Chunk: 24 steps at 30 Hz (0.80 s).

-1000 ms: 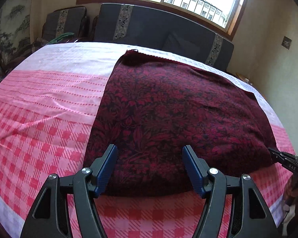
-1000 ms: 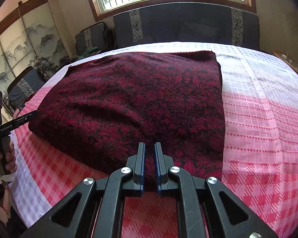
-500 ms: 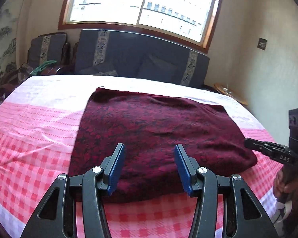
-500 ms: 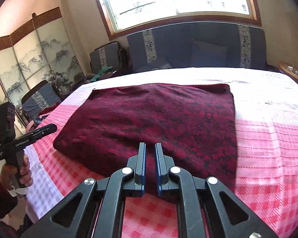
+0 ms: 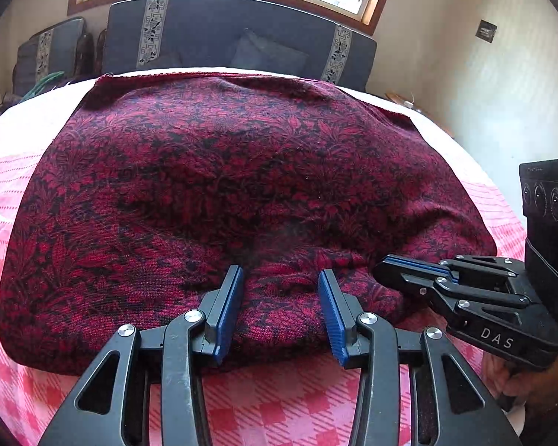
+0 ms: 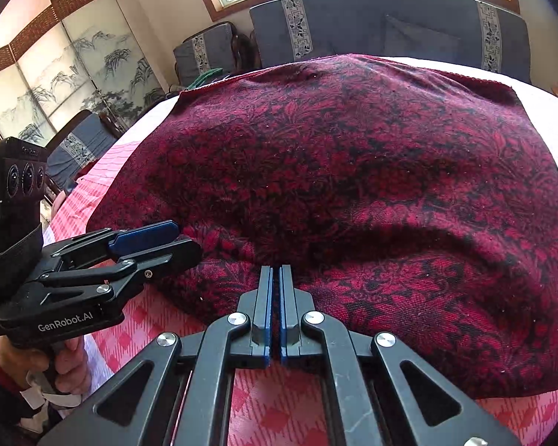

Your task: Fold small clothes

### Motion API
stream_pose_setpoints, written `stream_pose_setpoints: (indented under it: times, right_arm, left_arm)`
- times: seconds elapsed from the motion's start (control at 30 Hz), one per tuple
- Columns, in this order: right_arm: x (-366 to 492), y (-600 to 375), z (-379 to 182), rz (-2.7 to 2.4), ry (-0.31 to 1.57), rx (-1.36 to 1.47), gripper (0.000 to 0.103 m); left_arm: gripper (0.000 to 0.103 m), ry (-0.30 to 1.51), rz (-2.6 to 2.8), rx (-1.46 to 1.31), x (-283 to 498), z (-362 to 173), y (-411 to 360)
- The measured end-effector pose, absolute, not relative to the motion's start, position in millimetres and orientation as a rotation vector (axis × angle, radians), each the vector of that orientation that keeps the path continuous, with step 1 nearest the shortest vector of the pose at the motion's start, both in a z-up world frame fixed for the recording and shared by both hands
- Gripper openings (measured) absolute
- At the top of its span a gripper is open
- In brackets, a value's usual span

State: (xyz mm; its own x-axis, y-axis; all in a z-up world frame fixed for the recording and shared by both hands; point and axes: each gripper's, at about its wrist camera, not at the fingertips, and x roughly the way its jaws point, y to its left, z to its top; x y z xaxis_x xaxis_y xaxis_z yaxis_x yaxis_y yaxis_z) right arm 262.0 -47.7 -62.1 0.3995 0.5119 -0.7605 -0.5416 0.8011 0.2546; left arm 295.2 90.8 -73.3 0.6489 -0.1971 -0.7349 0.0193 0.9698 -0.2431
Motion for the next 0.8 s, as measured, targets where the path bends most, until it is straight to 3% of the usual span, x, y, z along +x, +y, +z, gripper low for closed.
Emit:
stream_pose_setpoints:
  times: [0.1, 0.17, 0.33, 0.43, 0.63, 0.8]
  right_arm:
    - [265.2, -54.1, -62.0, 0.681, 0.950, -0.007, 0.000]
    - [260.1, -64.5, -50.4, 0.711, 0.899, 0.042, 0.007]
    - [256.1, -94.4, -27.1, 0.621, 0.831, 0.043, 0.008]
    - [262.3, -108.2, -35.2, 0.561, 0.881, 0.032, 0.008]
    - [267.9, -127.1, -54.4, 0.559, 0.932, 0.047, 0.002]
    - [269.6, -151.4, -27.4, 0.623, 0.842, 0.181, 0.008]
  left_arm:
    - [0.043, 0.834, -0.108, -0.192, 291.2, -65.9, 87.0]
    - [0.043, 0.793, -0.109, -0.195, 281.8, -54.9, 85.6]
    - [0.043, 0.774, -0.135, -0.125, 281.7, -49.3, 70.6]
    - [0.043, 0.868, -0.146, -0.118, 291.2, -65.5, 62.0]
    - [0.042, 0.864, -0.151, -0.103, 288.7, -68.1, 61.7]
    - [0.043, 0.742, -0.126, -0.139, 269.2, -32.9, 85.0]
